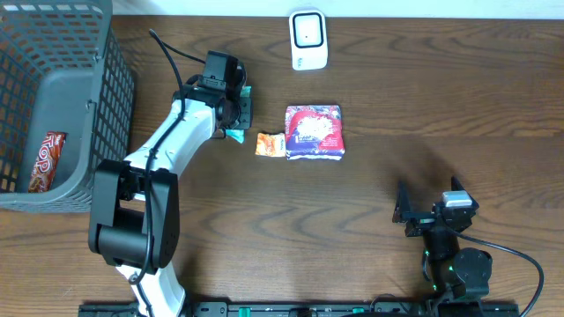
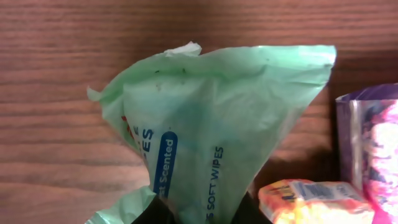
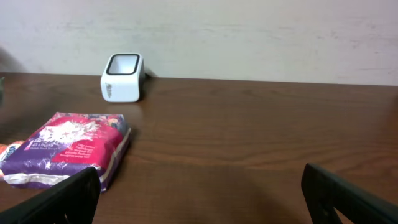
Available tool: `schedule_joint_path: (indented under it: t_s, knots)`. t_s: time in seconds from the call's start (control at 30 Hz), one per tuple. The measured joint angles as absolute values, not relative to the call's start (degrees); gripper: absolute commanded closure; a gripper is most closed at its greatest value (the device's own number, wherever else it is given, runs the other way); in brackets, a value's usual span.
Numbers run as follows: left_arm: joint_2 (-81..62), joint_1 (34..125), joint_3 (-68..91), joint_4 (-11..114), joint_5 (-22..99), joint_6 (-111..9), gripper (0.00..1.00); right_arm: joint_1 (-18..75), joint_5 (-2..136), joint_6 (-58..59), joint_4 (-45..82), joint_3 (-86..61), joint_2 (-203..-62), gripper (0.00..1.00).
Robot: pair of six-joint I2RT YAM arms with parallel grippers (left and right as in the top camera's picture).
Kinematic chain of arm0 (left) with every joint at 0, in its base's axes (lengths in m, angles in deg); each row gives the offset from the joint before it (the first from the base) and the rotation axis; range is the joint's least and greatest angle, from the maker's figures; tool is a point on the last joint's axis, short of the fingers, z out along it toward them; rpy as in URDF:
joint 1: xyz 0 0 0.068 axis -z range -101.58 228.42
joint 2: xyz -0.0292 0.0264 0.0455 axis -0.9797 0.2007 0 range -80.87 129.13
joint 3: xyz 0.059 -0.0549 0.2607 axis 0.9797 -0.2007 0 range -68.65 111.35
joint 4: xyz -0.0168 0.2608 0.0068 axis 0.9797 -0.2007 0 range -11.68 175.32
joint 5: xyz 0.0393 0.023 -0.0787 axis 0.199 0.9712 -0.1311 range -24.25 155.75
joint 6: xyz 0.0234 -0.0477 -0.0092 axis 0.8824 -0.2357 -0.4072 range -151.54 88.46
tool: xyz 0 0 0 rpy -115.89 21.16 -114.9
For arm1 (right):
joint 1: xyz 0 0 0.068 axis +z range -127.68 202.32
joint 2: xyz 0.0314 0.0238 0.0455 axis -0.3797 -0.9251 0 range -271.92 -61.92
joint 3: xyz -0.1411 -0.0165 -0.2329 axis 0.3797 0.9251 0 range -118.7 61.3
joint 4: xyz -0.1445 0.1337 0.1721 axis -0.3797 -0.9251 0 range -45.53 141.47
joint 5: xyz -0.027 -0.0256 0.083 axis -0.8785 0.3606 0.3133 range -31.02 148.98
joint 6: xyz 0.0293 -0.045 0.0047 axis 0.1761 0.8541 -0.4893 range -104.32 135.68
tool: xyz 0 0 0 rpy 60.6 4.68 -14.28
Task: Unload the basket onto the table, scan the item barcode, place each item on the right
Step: 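Lower the wipes pack left of the orange pack and release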
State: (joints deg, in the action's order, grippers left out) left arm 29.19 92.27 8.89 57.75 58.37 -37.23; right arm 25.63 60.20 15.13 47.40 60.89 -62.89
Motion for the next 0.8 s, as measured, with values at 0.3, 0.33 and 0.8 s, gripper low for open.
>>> schedule_joint_path:
  t_s: [0.3, 0.33, 0.8]
  knots:
    - [29.2, 94.2, 8.7, 57.1, 59.3, -37.2, 0.92, 25.6, 60.2, 15.1, 47.4, 60.9, -62.9, 0.01]
    - [29.3, 94.3, 8.7, 57.1, 59.3, -37.2, 0.92, 25.6, 60.2, 15.1, 47.4, 60.9, -62.9, 0.01]
    - [29.5, 94.3, 8.7, 55.1, 59.7, -37.2, 0.92, 25.6, 60.2, 15.1, 47.4, 60.9, -62.9, 0.01]
